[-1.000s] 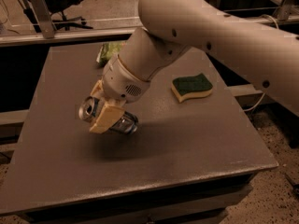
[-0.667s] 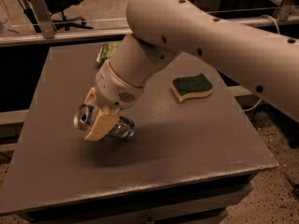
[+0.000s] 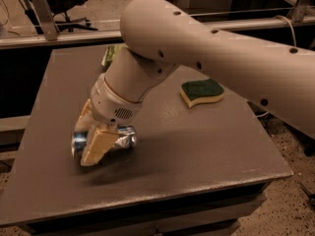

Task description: Knock redbull can over

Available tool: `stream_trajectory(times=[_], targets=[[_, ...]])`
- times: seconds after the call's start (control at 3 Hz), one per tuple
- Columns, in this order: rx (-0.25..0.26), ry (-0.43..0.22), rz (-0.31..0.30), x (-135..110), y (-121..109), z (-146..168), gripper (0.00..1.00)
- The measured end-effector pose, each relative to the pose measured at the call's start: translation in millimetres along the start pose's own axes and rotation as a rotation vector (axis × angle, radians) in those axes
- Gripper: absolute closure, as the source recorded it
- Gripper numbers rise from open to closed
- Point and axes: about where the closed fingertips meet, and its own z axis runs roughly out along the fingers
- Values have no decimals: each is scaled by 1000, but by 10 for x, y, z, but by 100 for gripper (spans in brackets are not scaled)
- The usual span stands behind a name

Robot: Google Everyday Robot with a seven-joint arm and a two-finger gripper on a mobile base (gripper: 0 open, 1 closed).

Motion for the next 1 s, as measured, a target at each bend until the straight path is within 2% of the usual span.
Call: stream_trajectory(times=[0.33, 0.67, 1.0], targets=[[1, -5, 5, -12, -3, 50, 0], [1, -5, 6, -12, -4, 50, 0], [59, -36, 66, 218, -83, -252, 0]])
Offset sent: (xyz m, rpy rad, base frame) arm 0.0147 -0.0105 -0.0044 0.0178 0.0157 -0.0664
